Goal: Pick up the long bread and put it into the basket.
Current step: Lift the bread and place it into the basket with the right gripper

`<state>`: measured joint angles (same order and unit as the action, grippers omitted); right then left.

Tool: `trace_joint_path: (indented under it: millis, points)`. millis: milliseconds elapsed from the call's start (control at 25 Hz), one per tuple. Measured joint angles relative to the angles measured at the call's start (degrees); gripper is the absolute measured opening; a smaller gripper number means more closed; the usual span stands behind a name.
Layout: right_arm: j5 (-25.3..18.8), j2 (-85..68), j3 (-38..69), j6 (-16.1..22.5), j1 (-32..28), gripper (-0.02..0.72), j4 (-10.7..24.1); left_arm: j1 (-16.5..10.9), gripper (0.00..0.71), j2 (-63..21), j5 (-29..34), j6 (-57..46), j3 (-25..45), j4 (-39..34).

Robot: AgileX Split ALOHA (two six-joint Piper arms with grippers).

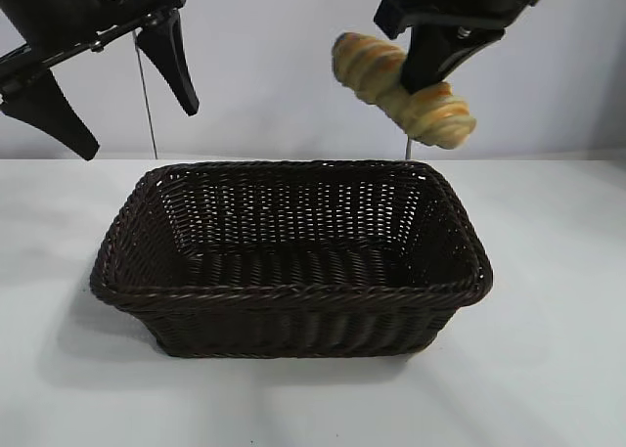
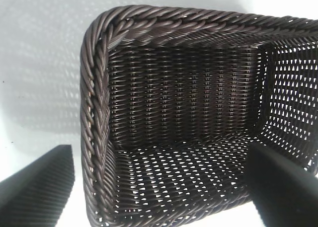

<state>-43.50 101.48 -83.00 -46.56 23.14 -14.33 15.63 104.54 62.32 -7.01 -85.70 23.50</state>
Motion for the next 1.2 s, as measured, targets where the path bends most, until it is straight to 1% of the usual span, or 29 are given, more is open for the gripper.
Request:
trace_joint_path:
  millis: [80, 160, 280, 400, 680, 1200]
  points:
    - [-0.27, 0.99, 0.00, -3.75, 0.00, 0.043, -2.41, 0.00, 0.669, 0.00, 0.09, 0.00, 0.00, 0.00]
    - [-0.70, 1.94, 0.00, -6.56, 0.00, 0.042, -3.97, 0.00, 0.669, 0.00, 0.14, 0.00, 0.00, 0.00]
    - [-2.02, 3.13, -0.02, -9.02, 0.00, 0.042, -4.80, 0.00, 0.669, 0.00, 0.27, 0.00, 0.00, 0.00]
    - [-2.42, 4.29, -0.02, -9.77, 0.00, 0.042, -5.10, 0.00, 0.669, 0.00, 0.32, 0.00, 0.00, 0.00]
    - [-2.45, 7.89, -0.07, -10.12, 0.00, 0.042, -7.45, 0.00, 0.669, 0.00, 0.32, 0.00, 0.00, 0.00]
    - [-1.40, 13.42, -0.07, -10.52, 0.00, 0.042, -7.99, 0.00, 0.669, 0.00, 0.26, -0.08, 0.00, 0.00]
